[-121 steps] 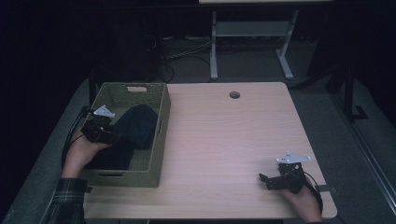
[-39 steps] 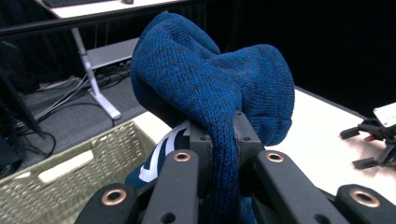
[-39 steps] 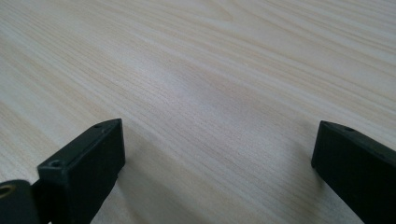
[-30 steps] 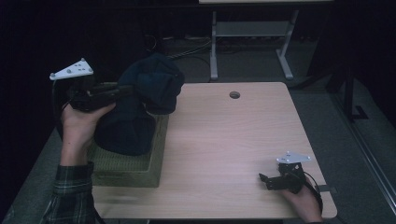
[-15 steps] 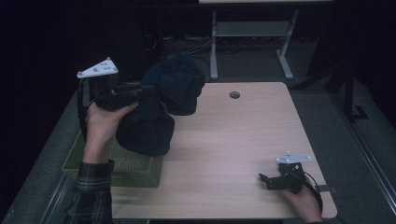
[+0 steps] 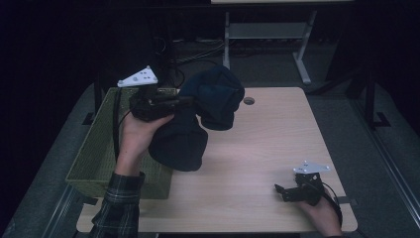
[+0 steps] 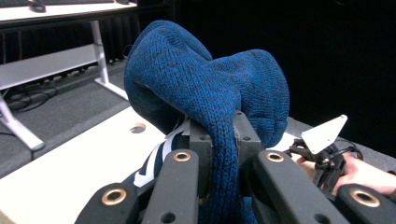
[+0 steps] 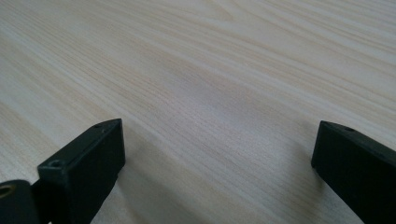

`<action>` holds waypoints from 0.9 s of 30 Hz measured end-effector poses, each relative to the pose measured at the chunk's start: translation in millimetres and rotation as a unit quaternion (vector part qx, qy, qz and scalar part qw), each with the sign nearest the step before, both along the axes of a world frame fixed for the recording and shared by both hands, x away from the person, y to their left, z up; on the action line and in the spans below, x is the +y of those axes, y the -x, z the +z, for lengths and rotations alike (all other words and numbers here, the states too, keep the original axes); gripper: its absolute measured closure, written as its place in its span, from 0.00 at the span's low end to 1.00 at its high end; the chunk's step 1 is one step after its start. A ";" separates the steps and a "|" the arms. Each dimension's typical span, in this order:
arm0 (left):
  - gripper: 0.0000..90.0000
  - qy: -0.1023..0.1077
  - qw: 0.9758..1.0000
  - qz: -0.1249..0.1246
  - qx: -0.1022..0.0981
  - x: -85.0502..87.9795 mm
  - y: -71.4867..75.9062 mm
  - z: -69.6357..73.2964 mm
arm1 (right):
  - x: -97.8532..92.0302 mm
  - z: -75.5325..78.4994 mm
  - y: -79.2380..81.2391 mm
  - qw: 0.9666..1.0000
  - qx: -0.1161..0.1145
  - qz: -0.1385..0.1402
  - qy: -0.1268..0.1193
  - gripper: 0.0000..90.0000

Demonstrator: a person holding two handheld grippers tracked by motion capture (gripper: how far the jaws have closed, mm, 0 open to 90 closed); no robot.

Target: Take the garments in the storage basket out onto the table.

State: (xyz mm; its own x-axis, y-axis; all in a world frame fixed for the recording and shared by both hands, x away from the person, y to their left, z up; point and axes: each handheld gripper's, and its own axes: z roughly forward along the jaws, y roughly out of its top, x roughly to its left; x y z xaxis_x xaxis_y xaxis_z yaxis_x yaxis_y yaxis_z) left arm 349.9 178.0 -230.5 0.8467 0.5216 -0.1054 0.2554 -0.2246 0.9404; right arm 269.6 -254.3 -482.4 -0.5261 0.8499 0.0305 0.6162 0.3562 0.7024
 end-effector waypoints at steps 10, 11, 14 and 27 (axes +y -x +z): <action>0.91 0.018 1.000 -0.022 0.010 -23.5 0.3 -13.4 | -0.1 -0.1 -0.1 1.000 -0.001 0.001 0.001 0.03; 0.91 0.019 0.999 -0.024 0.011 -26.0 0.4 -15.2 | -0.1 0.0 -0.1 1.000 -0.001 0.001 0.001 0.03; 0.91 0.026 0.999 -0.030 0.016 -33.2 0.0 -20.2 | -0.1 -0.1 -0.1 1.000 -0.001 0.000 0.001 0.03; 0.91 0.025 0.998 -0.052 0.030 -67.3 -1.6 -42.1 | -0.1 0.0 -0.1 1.000 -0.001 0.001 0.000 0.03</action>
